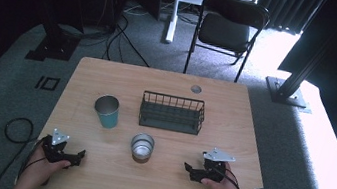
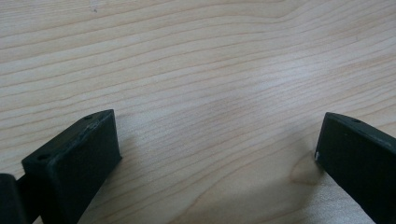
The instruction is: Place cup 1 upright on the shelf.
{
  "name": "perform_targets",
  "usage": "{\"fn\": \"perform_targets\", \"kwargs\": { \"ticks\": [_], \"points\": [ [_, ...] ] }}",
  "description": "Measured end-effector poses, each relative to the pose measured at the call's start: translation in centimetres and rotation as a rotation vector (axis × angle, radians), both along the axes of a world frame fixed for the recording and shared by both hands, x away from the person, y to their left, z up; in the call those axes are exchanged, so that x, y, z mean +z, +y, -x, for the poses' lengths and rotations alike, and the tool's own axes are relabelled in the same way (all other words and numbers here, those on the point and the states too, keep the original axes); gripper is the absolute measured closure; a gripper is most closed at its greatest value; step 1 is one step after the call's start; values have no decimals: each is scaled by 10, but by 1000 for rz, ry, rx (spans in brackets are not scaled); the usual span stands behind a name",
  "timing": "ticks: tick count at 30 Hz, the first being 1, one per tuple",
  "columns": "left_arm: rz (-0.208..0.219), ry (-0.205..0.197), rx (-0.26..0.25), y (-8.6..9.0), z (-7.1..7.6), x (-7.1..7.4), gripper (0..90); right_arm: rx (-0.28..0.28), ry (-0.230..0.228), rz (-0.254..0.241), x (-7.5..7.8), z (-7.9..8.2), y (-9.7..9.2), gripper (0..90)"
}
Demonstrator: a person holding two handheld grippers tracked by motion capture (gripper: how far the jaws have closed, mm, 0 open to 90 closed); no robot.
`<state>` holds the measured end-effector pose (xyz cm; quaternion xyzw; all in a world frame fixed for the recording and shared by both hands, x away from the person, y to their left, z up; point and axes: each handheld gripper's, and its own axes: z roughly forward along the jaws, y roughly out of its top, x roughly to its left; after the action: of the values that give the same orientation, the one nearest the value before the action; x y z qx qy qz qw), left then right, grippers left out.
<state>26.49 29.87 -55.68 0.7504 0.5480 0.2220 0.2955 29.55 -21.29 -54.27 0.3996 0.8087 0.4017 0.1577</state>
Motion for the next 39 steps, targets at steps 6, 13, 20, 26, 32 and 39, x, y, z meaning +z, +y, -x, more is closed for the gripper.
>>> {"fn": "perform_targets", "kwargs": {
  "ticks": [6, 13, 20, 26, 32, 39],
  "points": [
    [0, 0, 0, 0, 0, 0, 4, 46, -10, -11, 1, -2, 17, 122],
    [1, 0, 0, 0, 0, 0, 4, 113, -13, -17, 1, -3, 40, 122],
    [0, 0, 0, 0, 0, 0, 4, 155, -16, -20, 2, -5, 57, 122],
    [0, 0, 0, 0, 0, 0, 4, 186, -21, -24, 4, -6, 71, 122],
    [0, 0, 0, 0, 0, 0, 4, 222, -27, -33, 6, -7, 84, 122],
    [0, 0, 0, 0, 0, 0, 4, 287, -49, -51, 7, -6, 99, 122]
  ]
}}
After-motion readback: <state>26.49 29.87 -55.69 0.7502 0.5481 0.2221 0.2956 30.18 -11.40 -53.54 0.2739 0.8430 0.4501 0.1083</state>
